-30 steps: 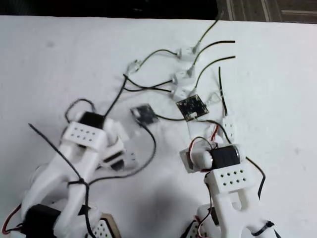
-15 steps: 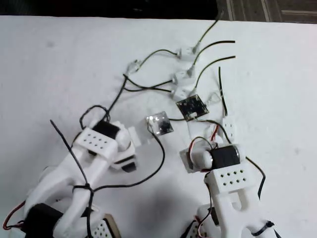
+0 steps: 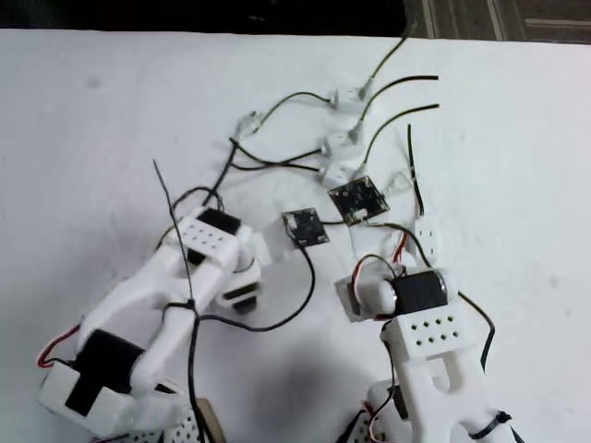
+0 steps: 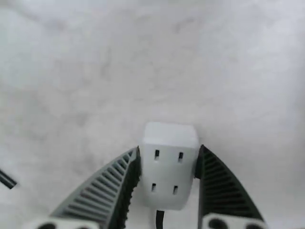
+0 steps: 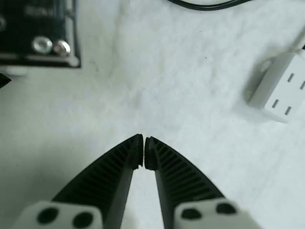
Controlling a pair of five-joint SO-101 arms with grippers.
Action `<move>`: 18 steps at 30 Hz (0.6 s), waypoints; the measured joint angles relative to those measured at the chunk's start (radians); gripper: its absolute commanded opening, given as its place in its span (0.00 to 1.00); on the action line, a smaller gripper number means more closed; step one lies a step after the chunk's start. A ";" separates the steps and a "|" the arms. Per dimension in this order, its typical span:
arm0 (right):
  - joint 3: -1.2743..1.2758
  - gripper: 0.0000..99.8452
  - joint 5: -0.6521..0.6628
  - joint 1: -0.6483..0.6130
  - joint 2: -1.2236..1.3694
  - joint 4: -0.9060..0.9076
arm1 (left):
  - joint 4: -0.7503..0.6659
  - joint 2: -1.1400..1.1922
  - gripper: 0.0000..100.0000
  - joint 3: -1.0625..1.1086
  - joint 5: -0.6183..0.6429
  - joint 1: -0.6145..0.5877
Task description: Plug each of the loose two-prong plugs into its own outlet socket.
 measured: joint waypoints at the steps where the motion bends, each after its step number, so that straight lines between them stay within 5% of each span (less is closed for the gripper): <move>1: 0.000 0.02 0.000 0.000 0.000 0.000 | 0.000 0.006 0.13 -0.005 0.000 0.002; 5: 0.000 0.02 0.000 0.000 0.000 0.000 | 0.000 0.011 0.02 -0.005 0.000 0.008; 9: 0.000 0.02 0.000 0.000 0.000 0.000 | 0.009 0.011 0.03 -0.015 0.025 0.014; 18: 0.000 0.02 0.000 0.000 0.000 0.000 | 0.075 0.012 0.03 -0.124 0.356 0.012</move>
